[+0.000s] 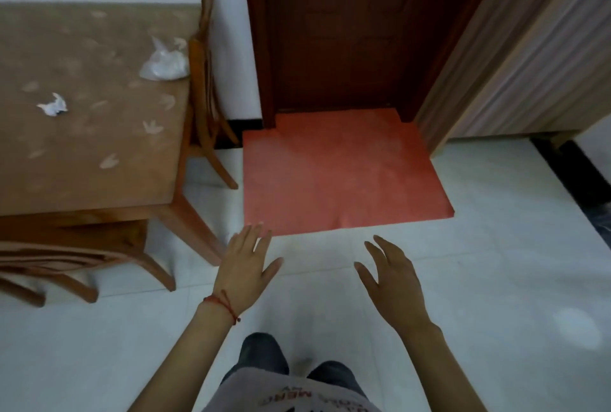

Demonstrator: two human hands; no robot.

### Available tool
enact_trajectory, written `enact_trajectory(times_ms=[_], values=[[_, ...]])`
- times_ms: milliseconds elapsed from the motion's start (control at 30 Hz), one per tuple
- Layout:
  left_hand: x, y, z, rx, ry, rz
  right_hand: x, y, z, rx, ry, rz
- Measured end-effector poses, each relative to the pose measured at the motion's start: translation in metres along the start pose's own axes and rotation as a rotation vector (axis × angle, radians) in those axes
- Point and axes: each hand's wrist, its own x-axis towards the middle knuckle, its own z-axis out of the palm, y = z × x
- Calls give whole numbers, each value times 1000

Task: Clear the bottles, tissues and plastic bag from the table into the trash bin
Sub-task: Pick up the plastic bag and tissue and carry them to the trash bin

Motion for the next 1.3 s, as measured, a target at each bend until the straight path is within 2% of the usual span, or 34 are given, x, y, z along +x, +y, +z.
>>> enact_trajectory(times_ms=[367,767,967,1067,1200,1300], values=[[128,-26,-23,-18,57,-12,145,-9,3,-8,7,-43],[310,-94,-89,24,77,12,342,-65,-11,-20,-9,-77],[370,-107,-100,-10,93,-44,414,-75,-15,-28,-32,-98],[402,-112,-104,-23,115,-79,459,-76,-16,-34,-108,-120],[450,-117,-112,-25,146,-172,531,-75,-17,-39,-189,-164],[474,-117,-121,2,153,-237,574,-79,-22,-50,-177,-201]])
